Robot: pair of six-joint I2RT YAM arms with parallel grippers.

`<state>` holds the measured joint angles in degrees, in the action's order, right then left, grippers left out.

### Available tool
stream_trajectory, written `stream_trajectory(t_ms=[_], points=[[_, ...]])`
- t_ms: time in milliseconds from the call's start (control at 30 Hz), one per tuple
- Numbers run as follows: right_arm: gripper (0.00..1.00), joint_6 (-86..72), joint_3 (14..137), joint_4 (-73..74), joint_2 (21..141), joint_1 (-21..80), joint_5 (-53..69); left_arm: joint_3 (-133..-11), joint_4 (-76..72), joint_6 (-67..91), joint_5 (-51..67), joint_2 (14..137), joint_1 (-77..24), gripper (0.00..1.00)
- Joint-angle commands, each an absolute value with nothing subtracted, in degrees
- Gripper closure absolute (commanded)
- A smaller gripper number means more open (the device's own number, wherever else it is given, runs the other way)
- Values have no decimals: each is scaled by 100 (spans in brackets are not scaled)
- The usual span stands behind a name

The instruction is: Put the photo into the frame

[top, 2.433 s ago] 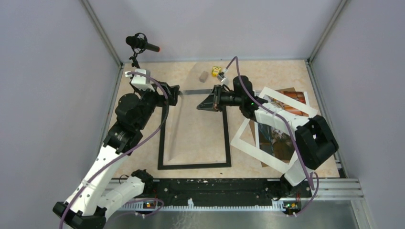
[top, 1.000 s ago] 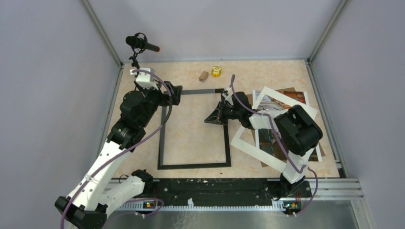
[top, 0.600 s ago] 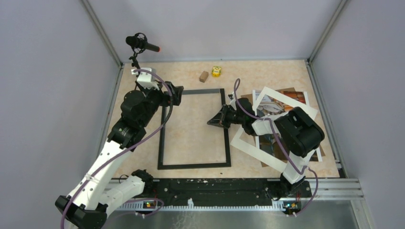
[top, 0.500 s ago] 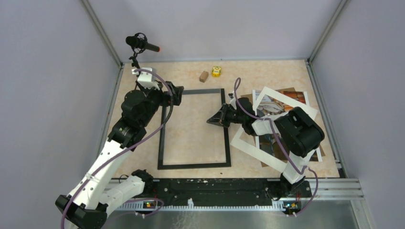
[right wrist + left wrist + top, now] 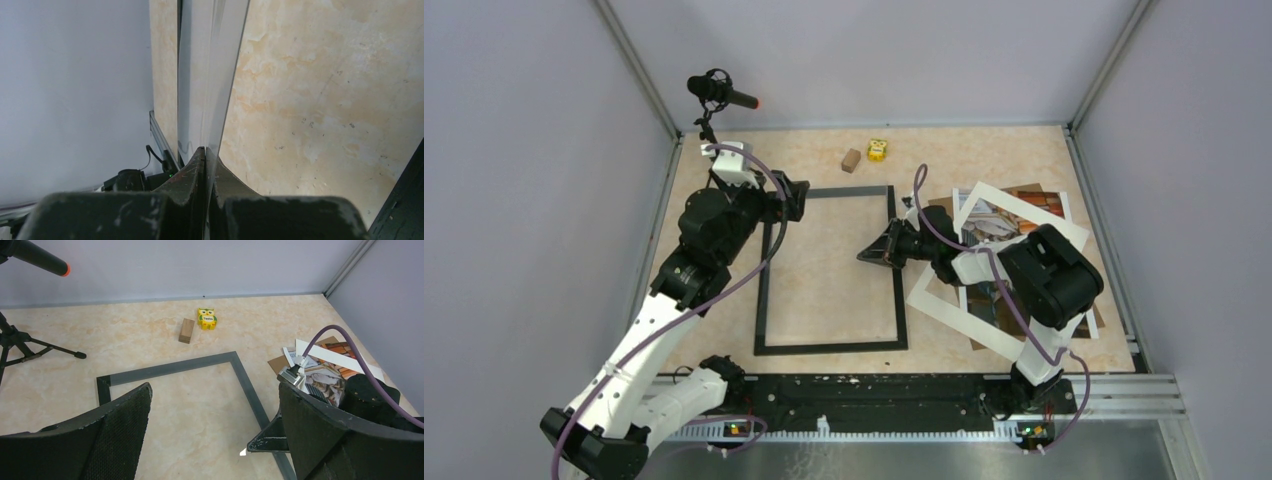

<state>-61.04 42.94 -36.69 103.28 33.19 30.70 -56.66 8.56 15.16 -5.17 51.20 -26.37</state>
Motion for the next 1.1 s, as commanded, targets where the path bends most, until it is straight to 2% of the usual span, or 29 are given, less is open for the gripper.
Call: stream_trajectory(t_ms=[0, 300, 1067], points=[[100, -5893, 4307, -3836, 10354, 3256, 3405, -5651, 592, 1608, -407, 5153, -2616, 1], [100, -5836, 4504, -3801, 10554, 3110, 3919, -5651, 595, 1613, -387, 5191, -2619, 1], [100, -5958, 4309, -4017, 10651, 3085, 3946, -5651, 592, 1617, -360, 5197, -2618, 1]])
